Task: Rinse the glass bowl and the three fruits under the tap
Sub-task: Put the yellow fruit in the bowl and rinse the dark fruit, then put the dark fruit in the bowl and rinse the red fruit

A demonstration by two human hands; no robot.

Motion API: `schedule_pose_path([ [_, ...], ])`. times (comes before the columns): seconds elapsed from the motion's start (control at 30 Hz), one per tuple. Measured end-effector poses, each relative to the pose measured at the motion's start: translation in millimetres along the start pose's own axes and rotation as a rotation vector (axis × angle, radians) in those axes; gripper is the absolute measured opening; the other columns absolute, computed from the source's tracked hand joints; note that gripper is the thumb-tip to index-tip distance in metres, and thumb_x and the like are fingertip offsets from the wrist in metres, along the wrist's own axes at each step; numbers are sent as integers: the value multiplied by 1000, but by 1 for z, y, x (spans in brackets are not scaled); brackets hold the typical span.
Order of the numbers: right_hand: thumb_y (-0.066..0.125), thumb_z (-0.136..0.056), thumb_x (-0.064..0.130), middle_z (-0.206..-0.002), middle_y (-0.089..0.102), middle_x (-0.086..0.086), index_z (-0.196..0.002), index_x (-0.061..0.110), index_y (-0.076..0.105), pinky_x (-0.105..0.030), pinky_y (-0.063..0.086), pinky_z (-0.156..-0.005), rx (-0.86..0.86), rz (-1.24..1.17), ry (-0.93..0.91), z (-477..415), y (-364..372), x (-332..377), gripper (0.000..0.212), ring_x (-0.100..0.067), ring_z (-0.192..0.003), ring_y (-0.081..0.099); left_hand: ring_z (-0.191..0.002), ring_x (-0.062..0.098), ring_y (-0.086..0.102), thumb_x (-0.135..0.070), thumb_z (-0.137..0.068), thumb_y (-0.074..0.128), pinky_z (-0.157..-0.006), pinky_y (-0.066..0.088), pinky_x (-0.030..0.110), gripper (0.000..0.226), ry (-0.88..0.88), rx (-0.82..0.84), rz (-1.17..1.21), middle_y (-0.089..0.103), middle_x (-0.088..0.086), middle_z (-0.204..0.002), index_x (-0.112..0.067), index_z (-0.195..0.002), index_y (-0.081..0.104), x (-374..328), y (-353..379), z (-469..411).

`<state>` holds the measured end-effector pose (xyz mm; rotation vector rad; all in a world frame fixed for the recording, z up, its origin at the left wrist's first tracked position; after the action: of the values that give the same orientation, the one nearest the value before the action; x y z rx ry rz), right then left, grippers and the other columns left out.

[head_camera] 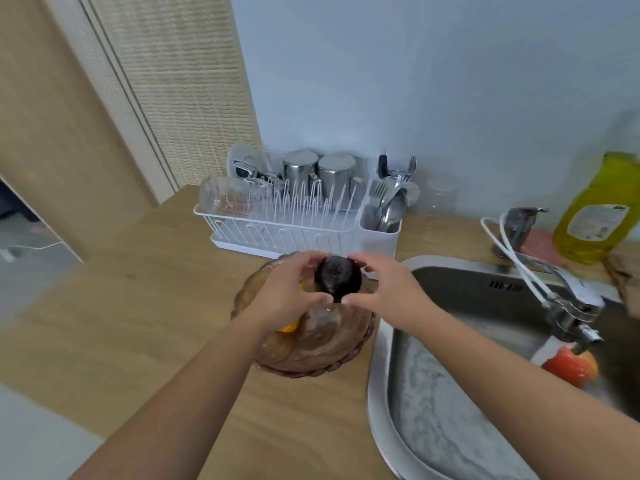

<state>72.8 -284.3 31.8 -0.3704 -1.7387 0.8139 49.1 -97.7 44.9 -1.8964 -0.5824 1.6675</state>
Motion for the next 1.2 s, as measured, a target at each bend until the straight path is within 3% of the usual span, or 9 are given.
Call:
schedule_pose_path([
  [0.17,72,-74,51,-138,52,8,-137,34,43,-40,28,-107,34,265,25,-24,34,-2,72,-16,-127,45,-117,7,47,-19,-71,83,-92,31,7,65,47,-41,-170,54,-15,-119,-23,-129,55,27,-6,-7],
  [0.23,68,-75,55,-139,50,9,-138,36,41,-39,23,-105,38,342,42,-30,40,-4,71,-16,-130,41,-125,14,46,-27,-71,83,-103,33,20,68,41,-41,-259,56,-7,-131,-22,-132,53,37,-4,-13],
  [0.33,65,-77,58,-140,48,9,-138,39,39,-42,17,-107,57,443,81,-34,43,-6,69,-15,-133,36,-141,18,30,-37,-76,77,-117,16,38,72,-16,19,-384,47,-5,-144,-25,-139,45,49,1,-21],
  [0.57,60,-83,54,-144,43,7,-142,37,33,-45,12,-109,115,530,89,-33,42,-8,67,-14,-137,29,-148,15,13,-42,-81,71,-121,-3,46,71,-25,30,-431,41,-6,-149,-27,-142,40,57,10,-25],
  [0.73,69,-82,38,-129,56,8,-132,33,50,-37,31,-108,13,129,49,-11,19,-9,54,-12,-123,44,-147,13,16,-33,-80,75,-118,12,33,63,28,-50,-224,46,-8,-144,-27,-136,48,34,8,-12],
  [0.83,74,-80,27,-113,63,13,-119,29,62,-17,41,-92,-96,-37,20,22,-2,-13,41,-2,-106,54,-126,3,42,-28,-78,77,-100,28,6,54,69,-126,-70,55,-10,-129,-25,-127,55,7,23,5],
  [0.9,75,-78,22,-103,63,22,-109,32,65,-7,40,-82,-182,-108,26,52,-17,-21,33,5,-99,57,-113,-2,48,-28,-78,77,-95,37,8,49,97,-145,-8,57,-17,-117,-30,-123,58,-12,42,17],
  [1.0,76,-77,18,-94,65,21,-96,35,64,-8,44,-76,-302,-105,42,105,-43,-44,28,3,-93,60,-108,-9,45,-30,-79,75,-96,38,12,47,157,-30,-8,53,-27,-111,-33,-123,58,-44,85,30],
  [1.2,76,-76,8,-83,68,16,-84,28,70,-14,46,-68,-448,13,294,197,-87,-112,22,-6,-81,62,-112,0,49,-30,-80,75,-95,36,13,47,206,341,-2,59,-14,-122,-28,-123,58,-85,195,35],
])
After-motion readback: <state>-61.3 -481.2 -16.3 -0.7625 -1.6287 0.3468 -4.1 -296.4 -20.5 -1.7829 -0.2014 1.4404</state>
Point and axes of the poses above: each hand's wrist, its own z-axis away from the middle knuckle, its own y-axis out of the palm, x = y × z, the point moved 1 cm from there along -z, towards the middle knuckle
